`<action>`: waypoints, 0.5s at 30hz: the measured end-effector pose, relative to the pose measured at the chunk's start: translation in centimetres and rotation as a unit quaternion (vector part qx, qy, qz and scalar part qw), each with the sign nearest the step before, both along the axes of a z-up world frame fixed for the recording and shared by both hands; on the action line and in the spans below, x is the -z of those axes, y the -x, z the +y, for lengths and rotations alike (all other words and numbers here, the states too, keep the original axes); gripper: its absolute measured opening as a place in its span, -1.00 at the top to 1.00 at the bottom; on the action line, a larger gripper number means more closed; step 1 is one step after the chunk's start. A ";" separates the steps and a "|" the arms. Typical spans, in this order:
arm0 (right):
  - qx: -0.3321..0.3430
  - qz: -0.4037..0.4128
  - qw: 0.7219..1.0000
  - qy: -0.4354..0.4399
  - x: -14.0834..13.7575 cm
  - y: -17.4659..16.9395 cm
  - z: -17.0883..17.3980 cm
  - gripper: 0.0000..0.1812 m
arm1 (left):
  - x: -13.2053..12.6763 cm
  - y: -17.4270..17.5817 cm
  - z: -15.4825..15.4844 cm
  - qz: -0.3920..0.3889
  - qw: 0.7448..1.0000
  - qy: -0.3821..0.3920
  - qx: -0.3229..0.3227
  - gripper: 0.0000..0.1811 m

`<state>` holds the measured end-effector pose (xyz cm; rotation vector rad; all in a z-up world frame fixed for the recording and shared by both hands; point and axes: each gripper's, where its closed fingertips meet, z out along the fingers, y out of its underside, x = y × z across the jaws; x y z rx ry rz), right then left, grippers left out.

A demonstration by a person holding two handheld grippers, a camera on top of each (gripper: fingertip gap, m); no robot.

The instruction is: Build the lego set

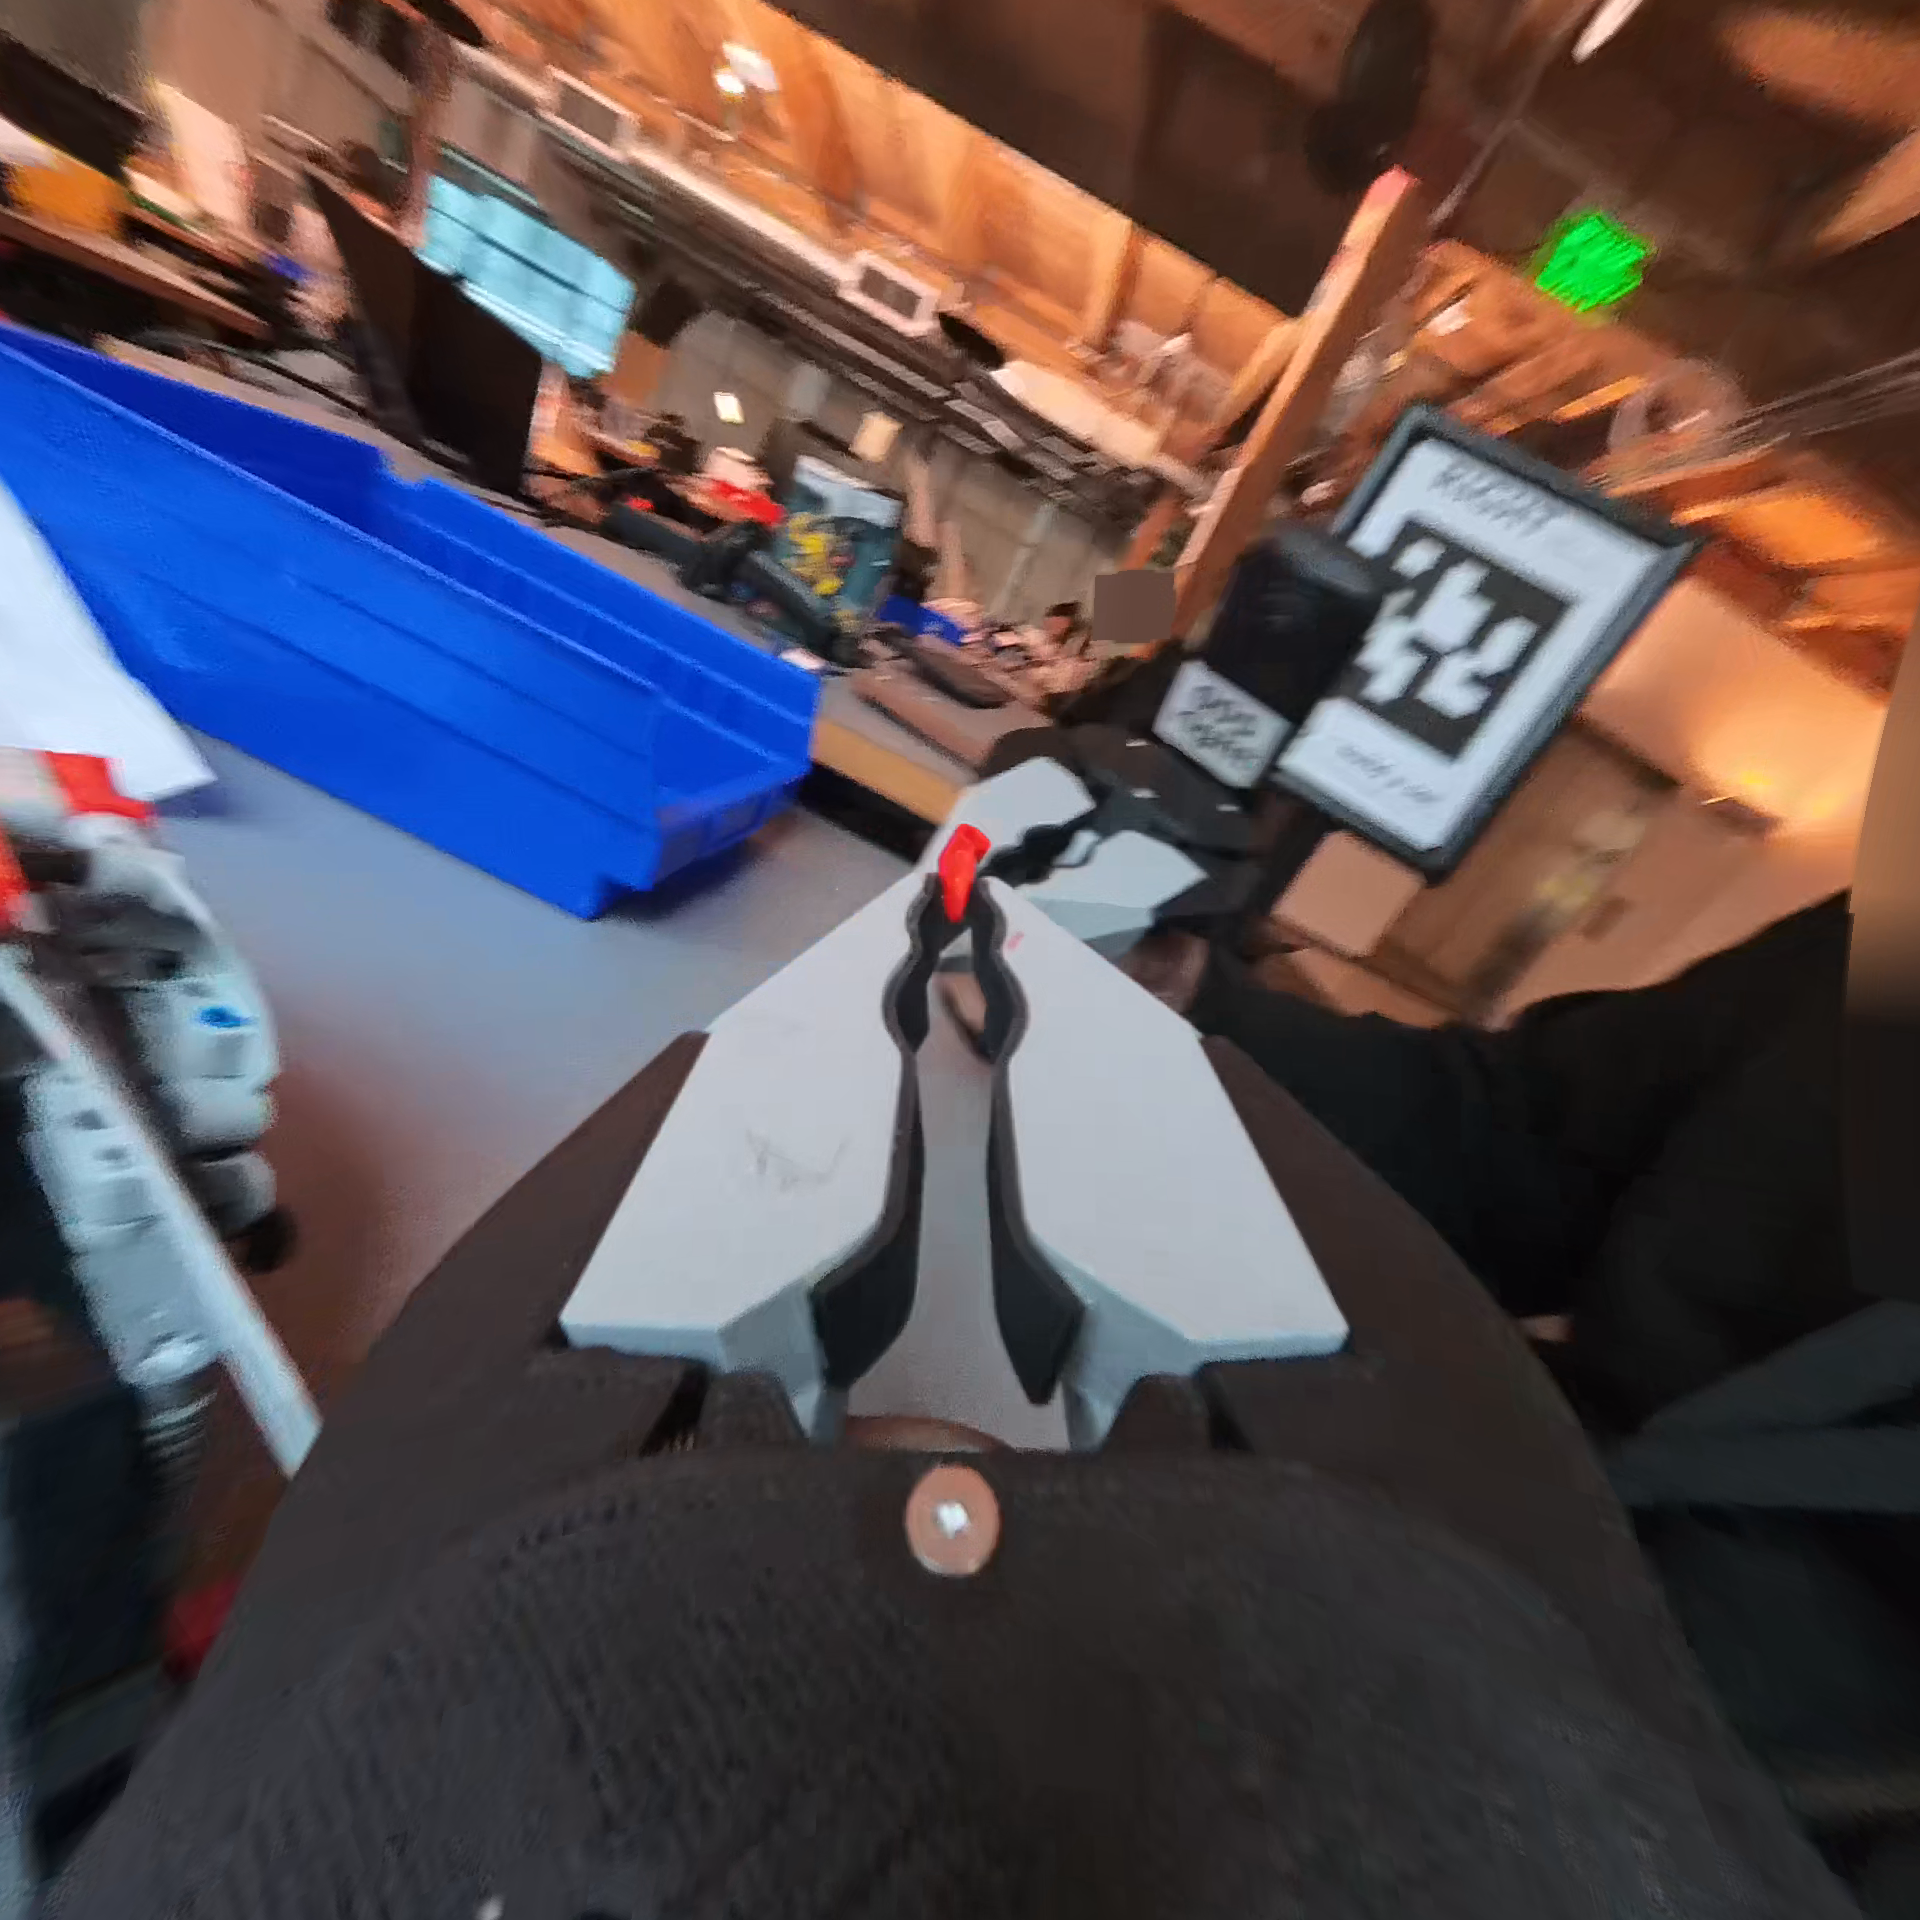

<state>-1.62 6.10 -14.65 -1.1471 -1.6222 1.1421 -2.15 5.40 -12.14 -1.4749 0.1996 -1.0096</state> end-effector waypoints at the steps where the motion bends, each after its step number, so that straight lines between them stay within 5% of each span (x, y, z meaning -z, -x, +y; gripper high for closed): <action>1: -0.017 0.008 0.999 0.046 -0.6 0.0 -0.3 0.90 | -0.3 -0.1 -0.2 -0.032 0.999 0.004 0.017 0.97; 5: -0.050 0.022 0.991 0.124 -1.8 -0.4 -0.8 0.84 | -0.1 0.4 -0.2 -0.074 0.997 0.014 0.023 0.97; 15: -0.022 0.012 0.998 0.060 -1.4 0.0 -0.6 0.96 | 0.6 -1.2 -0.1 -0.064 0.997 0.022 0.040 0.97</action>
